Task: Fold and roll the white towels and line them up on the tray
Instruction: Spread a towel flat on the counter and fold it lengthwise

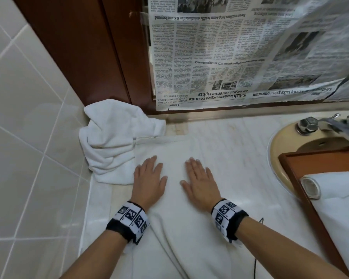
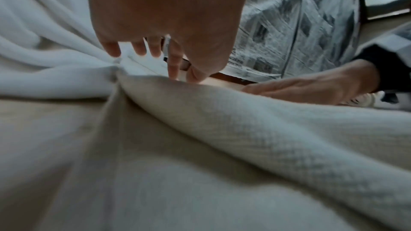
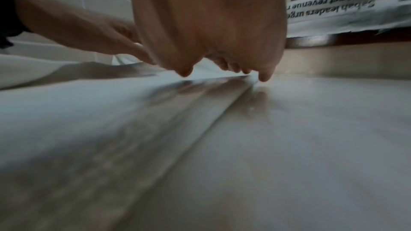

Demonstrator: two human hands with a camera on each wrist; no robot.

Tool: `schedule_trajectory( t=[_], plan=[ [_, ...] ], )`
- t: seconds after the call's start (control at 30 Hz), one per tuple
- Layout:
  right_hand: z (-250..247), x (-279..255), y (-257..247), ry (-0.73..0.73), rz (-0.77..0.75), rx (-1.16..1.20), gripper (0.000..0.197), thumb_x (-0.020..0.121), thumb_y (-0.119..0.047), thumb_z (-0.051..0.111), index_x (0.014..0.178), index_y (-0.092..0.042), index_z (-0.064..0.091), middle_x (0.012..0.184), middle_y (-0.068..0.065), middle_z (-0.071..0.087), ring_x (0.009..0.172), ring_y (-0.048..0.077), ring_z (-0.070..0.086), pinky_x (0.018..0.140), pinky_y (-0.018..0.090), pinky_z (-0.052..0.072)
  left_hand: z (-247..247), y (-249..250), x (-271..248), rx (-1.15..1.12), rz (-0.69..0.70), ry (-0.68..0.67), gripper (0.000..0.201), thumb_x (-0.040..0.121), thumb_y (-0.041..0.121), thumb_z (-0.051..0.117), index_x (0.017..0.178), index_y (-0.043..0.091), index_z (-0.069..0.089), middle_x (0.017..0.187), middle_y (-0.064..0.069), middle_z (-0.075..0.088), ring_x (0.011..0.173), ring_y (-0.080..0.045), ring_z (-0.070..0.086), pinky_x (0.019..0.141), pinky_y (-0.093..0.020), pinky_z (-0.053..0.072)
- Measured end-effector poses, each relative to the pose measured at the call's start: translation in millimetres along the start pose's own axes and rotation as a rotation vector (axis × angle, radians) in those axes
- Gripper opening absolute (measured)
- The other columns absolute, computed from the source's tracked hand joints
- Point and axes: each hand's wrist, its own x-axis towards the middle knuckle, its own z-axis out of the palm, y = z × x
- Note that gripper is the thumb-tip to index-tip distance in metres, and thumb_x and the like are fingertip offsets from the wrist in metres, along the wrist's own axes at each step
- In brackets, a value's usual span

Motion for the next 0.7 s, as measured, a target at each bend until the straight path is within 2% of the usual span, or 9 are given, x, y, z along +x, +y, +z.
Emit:
schedule_trajectory(
  t=[0.07,0.13,0.2,0.3,0.43,0.57,0.63,0.7],
  plan=[
    [8.3,-0.2,-0.7,0.009,-0.006,-0.029,0.077,0.094,-0.061,-0.001,0.159,-0.019,-0.004,0.165,-0.002,-0.016,0.151,0.014,-0.016,0.123,0.046,-0.003,9.2,-1.1,4.6,0.064,0.001,-0.104,0.07,0.093,0.052,0.026,0.145,0.012,0.049,0.158,-0.016,0.035,0.143,-0.038,0.036,0.113,-0.058,0.032],
    [10.7,-0.3,5.8,0.02,-0.001,-0.038,0.079,0.093,-0.063,-0.004,0.159,-0.02,-0.006,0.164,-0.002,-0.019,0.15,0.013,-0.02,0.123,0.044,-0.007,16.7,-0.8,5.5,0.104,-0.015,-0.142,0.074,0.095,0.057,0.018,0.154,0.016,0.036,0.163,-0.015,0.023,0.15,-0.036,0.024,0.118,-0.056,0.019],
    [10.2,-3.8,17.2,0.023,-0.013,-0.048,0.081,0.092,-0.066,-0.007,0.159,-0.021,-0.007,0.164,-0.002,-0.02,0.149,0.012,-0.022,0.122,0.043,-0.008,23.2,7.8,1.1,0.137,-0.026,-0.151,0.074,0.098,0.06,0.015,0.154,0.015,0.036,0.164,-0.014,0.022,0.15,-0.036,0.023,0.119,-0.054,0.013],
    [8.1,-13.2,38.3,0.053,-0.017,-0.042,0.084,0.091,-0.069,-0.009,0.159,-0.021,-0.004,0.165,-0.002,-0.017,0.15,0.012,-0.02,0.121,0.042,-0.009,34.4,32.3,-3.3,0.134,-0.024,-0.143,0.074,0.102,0.058,0.009,0.153,0.014,0.039,0.162,-0.012,0.028,0.149,-0.035,0.026,0.115,-0.056,0.012],
    [-0.3,-27.1,75.1,0.041,0.015,-0.053,0.079,0.093,-0.067,-0.003,0.158,-0.023,-0.01,0.163,-0.003,-0.023,0.148,0.011,-0.025,0.122,0.04,-0.011,48.6,74.7,2.5,0.079,-0.027,-0.17,0.072,0.102,0.058,0.009,0.155,0.015,0.033,0.164,-0.01,0.023,0.151,-0.032,0.022,0.115,-0.058,0.008],
    [-12.6,-32.0,116.3,0.041,0.011,-0.07,0.077,0.095,-0.066,-0.001,0.158,-0.023,-0.011,0.162,-0.004,-0.026,0.148,0.01,-0.027,0.121,0.037,-0.015,57.1,111.8,21.0,0.049,-0.034,-0.174,0.074,0.099,0.061,0.007,0.16,0.021,0.018,0.168,-0.004,0.006,0.154,-0.027,0.003,0.118,-0.056,-0.002],
    [-18.3,-29.8,133.1,0.038,0.015,-0.077,0.077,0.095,-0.067,-0.001,0.158,-0.024,-0.012,0.162,-0.004,-0.027,0.147,0.01,-0.028,0.12,0.036,-0.016,60.9,124.8,34.2,0.058,-0.03,-0.174,0.077,0.094,0.063,-0.001,0.161,0.025,0.006,0.168,-0.001,-0.008,0.154,-0.024,-0.011,0.119,-0.055,-0.009],
    [-23.7,-24.3,147.5,0.035,0.015,-0.083,0.076,0.097,-0.066,0.001,0.157,-0.024,-0.013,0.161,-0.003,-0.028,0.147,0.01,-0.029,0.12,0.037,-0.016,63.9,134.8,48.0,0.075,-0.04,-0.18,0.079,0.09,0.064,-0.008,0.16,0.027,-0.002,0.167,0.001,-0.015,0.153,-0.022,-0.017,0.119,-0.054,-0.012]
  ],
)
